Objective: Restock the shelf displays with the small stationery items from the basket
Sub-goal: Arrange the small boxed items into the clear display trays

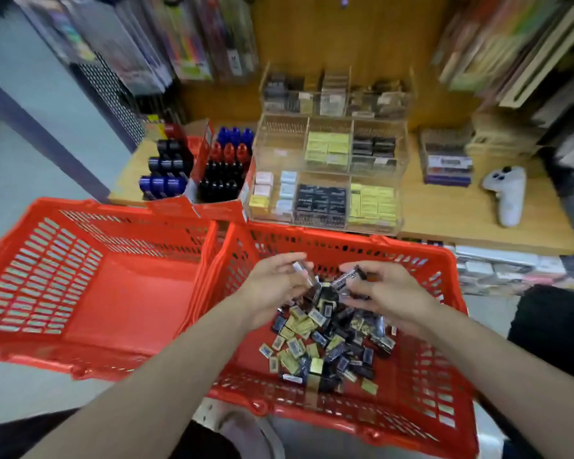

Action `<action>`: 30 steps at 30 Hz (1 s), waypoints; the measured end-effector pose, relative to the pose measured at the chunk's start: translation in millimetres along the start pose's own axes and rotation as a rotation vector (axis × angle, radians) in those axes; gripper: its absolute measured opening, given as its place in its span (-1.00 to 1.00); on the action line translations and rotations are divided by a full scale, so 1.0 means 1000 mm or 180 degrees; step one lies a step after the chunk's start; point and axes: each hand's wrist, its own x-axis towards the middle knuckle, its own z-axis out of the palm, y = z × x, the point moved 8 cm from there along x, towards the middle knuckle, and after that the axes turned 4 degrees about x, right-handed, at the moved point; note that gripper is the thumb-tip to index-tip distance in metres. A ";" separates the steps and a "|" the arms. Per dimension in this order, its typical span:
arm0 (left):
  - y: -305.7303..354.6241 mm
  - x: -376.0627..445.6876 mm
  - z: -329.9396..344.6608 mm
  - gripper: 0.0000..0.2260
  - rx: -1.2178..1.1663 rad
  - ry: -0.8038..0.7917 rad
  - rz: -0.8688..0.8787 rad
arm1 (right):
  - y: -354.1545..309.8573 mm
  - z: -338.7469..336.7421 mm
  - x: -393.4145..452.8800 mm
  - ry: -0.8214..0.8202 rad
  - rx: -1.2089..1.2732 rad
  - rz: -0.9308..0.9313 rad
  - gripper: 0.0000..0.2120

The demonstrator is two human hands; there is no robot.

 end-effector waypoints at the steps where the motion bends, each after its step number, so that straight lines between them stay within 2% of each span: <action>1: 0.021 -0.017 0.010 -0.72 -0.0013 -0.0207 0.0095 | -0.018 0.003 -0.010 -0.0103 -0.0023 -0.0074 -0.75; 4: 0.067 -0.062 0.031 -0.70 -0.0202 -0.0534 0.0295 | -0.071 0.008 -0.045 -0.0297 -0.0252 -0.0387 -0.68; 8: 0.103 -0.097 0.039 -0.67 -0.0475 -0.0678 0.0568 | -0.117 0.001 -0.085 -0.0297 -0.0211 -0.0718 -0.75; 13: 0.130 -0.102 0.056 -0.74 -0.0868 -0.0589 0.0860 | -0.125 -0.004 -0.105 -0.0216 0.0538 -0.0804 -0.76; 16: 0.137 -0.100 0.067 -0.77 -0.0658 -0.0562 0.0891 | -0.134 -0.002 -0.106 -0.0047 0.0405 -0.1026 -0.75; 19: 0.135 -0.102 0.068 -0.72 -0.0289 -0.0537 0.0912 | -0.139 -0.009 -0.106 0.0141 0.0155 -0.1189 -0.72; 22: 0.133 -0.101 0.064 -0.67 -0.0236 -0.0517 0.0869 | -0.136 -0.014 -0.105 0.0223 0.0231 -0.1195 -0.77; 24: 0.131 -0.096 0.058 -0.73 -0.0424 -0.0344 0.0793 | -0.135 -0.016 -0.103 0.0278 0.0433 -0.1175 -0.77; 27: 0.123 -0.089 0.055 -0.83 -0.1150 -0.0116 0.0593 | -0.131 -0.016 -0.098 0.0275 0.0802 -0.1091 -0.67; 30: 0.113 -0.087 0.066 -0.69 -0.1409 -0.0171 0.0522 | -0.128 -0.008 -0.096 0.0203 0.0969 -0.1090 -0.65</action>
